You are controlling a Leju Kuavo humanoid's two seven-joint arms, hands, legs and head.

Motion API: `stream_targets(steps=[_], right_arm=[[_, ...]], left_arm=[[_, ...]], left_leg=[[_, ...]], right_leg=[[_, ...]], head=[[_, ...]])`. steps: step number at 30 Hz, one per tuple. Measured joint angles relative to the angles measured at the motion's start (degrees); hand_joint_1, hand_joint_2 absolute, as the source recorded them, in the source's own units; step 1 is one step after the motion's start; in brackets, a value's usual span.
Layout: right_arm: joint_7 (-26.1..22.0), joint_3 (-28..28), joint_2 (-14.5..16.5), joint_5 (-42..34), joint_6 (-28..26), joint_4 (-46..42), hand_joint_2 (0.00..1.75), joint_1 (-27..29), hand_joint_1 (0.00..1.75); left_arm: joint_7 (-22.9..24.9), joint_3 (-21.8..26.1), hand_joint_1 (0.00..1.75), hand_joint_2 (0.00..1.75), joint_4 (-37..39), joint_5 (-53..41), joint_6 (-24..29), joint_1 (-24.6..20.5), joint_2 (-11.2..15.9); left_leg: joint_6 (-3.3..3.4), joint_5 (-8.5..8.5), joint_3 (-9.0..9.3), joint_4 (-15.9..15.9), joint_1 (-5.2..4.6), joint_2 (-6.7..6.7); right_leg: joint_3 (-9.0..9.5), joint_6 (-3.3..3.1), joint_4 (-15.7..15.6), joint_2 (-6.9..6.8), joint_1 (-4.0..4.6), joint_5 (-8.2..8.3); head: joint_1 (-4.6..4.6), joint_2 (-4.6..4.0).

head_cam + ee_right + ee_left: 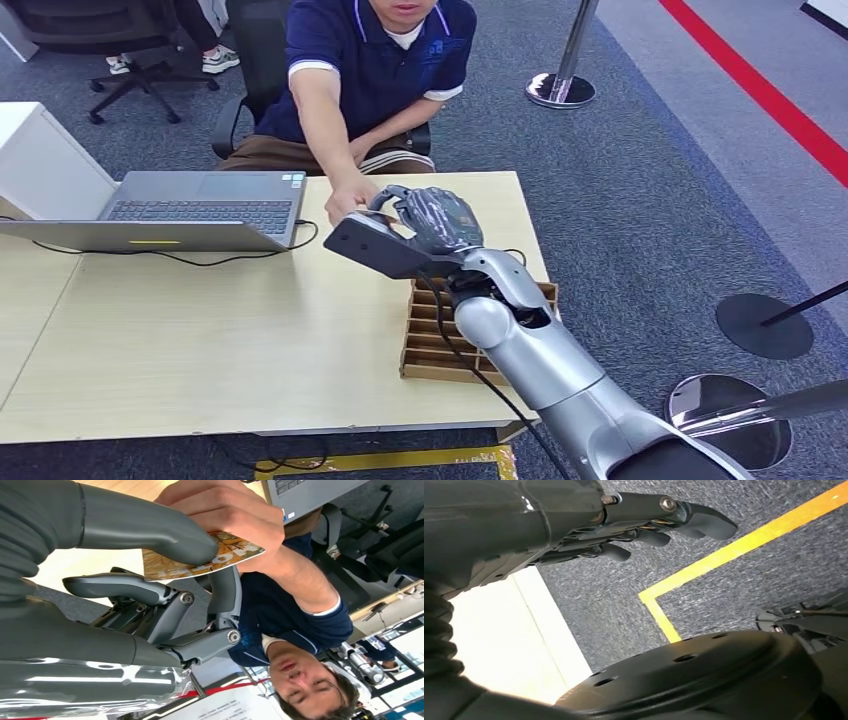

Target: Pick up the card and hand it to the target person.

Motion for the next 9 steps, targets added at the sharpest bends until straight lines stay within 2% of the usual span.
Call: stream_targets(steps=[9], right_arm=[[0.0,0.0,0.1,0.0,0.3,0.5,1.75,0.0,1.68]], left_arm=[[-0.2,0.0,0.00,1.75,0.0,0.4,0.6,-1.2,0.0]], left_leg=[[0.00,0.00,0.01,0.0,0.00,0.00]], right_leg=[[0.02,0.00,0.0,0.00,0.00,0.00]], head=[[0.00,-0.01]])
